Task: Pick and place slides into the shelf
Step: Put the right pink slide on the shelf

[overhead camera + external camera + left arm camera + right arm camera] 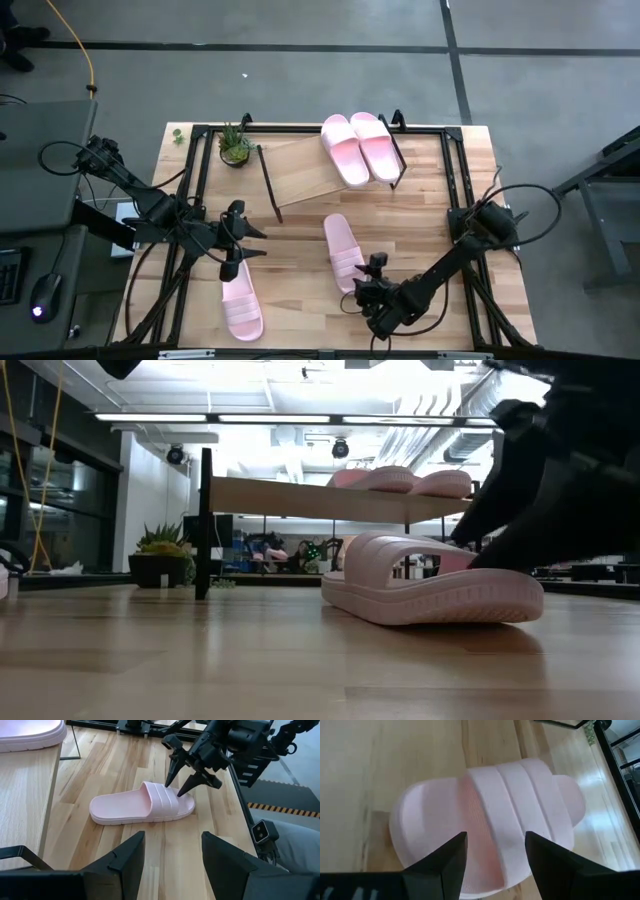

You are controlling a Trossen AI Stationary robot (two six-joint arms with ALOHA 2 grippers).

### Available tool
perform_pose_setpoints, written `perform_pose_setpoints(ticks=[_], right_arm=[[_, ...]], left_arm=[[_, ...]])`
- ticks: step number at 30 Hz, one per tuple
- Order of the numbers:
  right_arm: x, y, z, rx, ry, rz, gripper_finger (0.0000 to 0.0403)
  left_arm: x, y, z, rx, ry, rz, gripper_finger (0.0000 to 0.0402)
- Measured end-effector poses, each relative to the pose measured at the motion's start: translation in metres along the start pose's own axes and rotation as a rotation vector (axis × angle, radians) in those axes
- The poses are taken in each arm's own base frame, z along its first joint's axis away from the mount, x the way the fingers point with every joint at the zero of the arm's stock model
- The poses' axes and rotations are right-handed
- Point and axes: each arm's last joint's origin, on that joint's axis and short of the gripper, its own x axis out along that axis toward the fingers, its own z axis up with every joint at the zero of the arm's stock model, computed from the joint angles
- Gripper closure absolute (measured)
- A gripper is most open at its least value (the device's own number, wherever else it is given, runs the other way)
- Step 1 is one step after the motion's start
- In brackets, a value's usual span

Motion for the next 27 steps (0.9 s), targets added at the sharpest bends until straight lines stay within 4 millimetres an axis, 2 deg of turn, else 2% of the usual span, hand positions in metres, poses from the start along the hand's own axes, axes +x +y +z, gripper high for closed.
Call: perform_pose_setpoints(ticks=[10,27], right_arm=[[0.017,-0.003,-0.002,0.024,0.037,-0.031,0.0210],[0.019,-0.006,0.000,0.053,0.011,-0.084,0.0210]], left_arm=[[0.000,0.000,0.000,0.000,0.000,0.000,0.0222],[0.000,0.000,0.000,0.000,-0.001,0.000,0.0222]])
